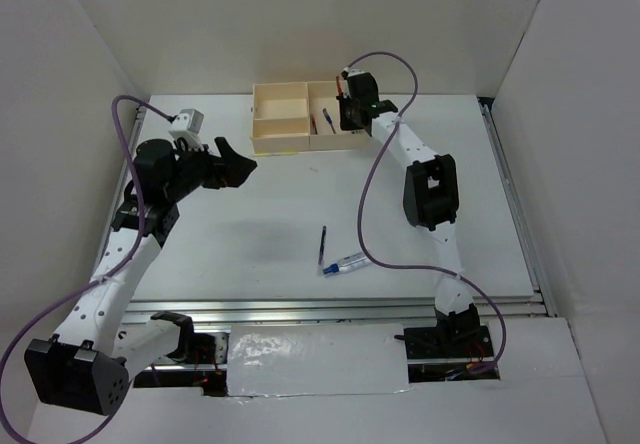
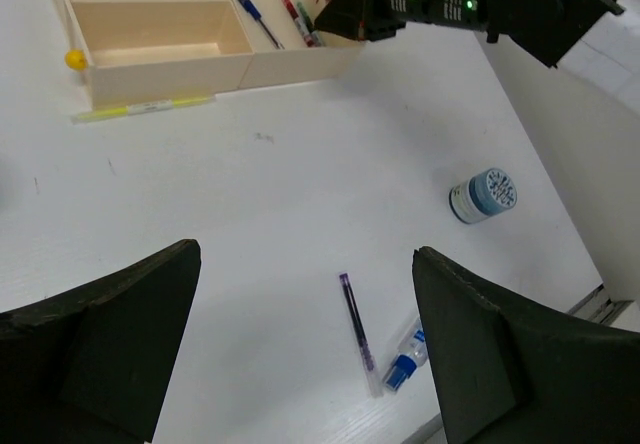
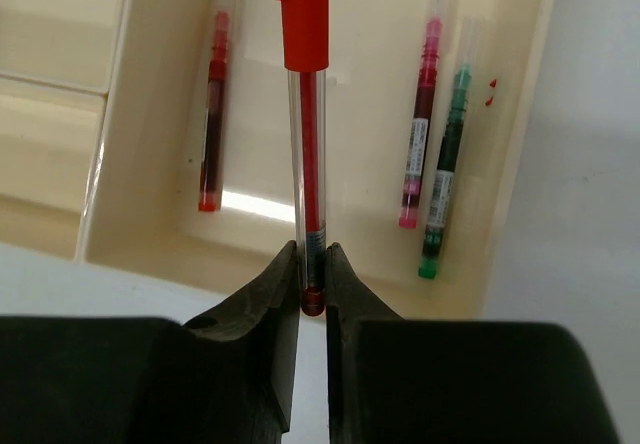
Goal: Sort the stationery into containers
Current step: Place the pen in the storage box, then pick up the pen from the center of the board.
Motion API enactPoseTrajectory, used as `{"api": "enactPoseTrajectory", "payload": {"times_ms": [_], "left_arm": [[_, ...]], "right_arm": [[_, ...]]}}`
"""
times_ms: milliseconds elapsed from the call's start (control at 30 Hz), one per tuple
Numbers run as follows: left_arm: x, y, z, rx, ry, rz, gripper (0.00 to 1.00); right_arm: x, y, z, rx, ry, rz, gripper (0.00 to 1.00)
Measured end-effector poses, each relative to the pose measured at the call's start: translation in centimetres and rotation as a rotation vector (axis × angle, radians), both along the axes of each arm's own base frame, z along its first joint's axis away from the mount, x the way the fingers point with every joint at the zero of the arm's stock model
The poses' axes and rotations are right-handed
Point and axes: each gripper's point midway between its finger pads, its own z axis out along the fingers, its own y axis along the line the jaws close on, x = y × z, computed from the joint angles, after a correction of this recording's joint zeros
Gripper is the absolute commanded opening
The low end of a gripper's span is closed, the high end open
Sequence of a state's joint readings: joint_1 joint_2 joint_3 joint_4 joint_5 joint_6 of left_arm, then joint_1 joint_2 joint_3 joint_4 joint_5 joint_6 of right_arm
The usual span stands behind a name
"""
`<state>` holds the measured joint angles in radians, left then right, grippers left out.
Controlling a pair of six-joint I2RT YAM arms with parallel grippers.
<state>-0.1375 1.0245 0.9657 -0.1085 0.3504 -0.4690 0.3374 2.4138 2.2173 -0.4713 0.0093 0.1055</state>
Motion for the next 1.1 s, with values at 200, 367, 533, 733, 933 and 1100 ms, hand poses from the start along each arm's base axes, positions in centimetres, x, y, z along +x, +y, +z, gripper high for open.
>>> {"api": "enactPoseTrajectory", "payload": {"times_ms": [200,367,533,733,933,1100], "left_arm": [[-0.6,-0.2,-2.3,0.030,0.054,-0.018,0.99],[-1.1,-0.3,-3.4,0.033,0.094,-0.029,0.99],[-1.6,-0.5,-4.7,0.037,0.126,-0.041,0.99],[-2.6,-1.5,-6.7,0.065,0.165,-0.080,0.99],[-4.5,-5.8,-8.1,0.119,0.163,-0.214,0.88],[-4.5,-9.0,-11.9,0.234,0.258,-0.291,0.76]], "right_arm": [[1.7,0.1,-0.9,-0.005,-0.045,-0.022,0.08],[2.4,0.0,-0.1,0.020,-0.079,-0.044,0.26],[2.8,-0.3,0.1,0.036,-0.089,-0.058,0.43],[2.9,-0.7,0.1,0.055,-0.080,-0.065,0.49],[0.0,-0.9,2.3,0.100,-0.022,-0.037,0.48],[-6.0,-2.7,10.9,0.156,-0.064,-0.004,0.48]]}}
